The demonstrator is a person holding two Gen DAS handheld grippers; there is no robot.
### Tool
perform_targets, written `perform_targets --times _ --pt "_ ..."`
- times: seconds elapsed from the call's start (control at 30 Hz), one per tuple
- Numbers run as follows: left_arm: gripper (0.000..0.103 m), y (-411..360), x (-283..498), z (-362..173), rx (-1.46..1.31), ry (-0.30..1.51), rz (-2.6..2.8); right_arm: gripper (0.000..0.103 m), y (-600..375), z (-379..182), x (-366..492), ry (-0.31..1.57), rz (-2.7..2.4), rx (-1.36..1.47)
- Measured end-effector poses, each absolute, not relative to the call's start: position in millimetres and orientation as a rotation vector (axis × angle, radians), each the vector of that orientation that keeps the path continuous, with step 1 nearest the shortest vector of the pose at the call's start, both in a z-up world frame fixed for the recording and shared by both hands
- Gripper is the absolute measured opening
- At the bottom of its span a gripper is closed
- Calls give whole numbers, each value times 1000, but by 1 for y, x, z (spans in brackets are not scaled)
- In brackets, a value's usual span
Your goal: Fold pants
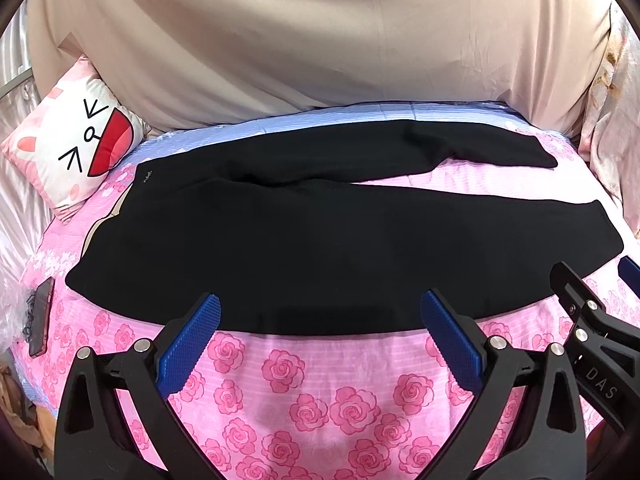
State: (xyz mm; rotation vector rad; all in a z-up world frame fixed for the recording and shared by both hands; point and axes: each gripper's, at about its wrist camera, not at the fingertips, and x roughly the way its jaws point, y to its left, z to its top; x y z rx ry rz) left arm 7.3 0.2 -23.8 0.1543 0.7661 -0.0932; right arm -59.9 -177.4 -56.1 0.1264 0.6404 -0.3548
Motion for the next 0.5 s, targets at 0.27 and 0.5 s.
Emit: perform_targets --times 0.27,0.5 --pt "98 -4 10 -25 157 771 -96 98 -180 -57 -57 652 -356 132" --pt "98 -5 12 -25 157 772 -95 98 -180 -57 -56 659 -355 133"
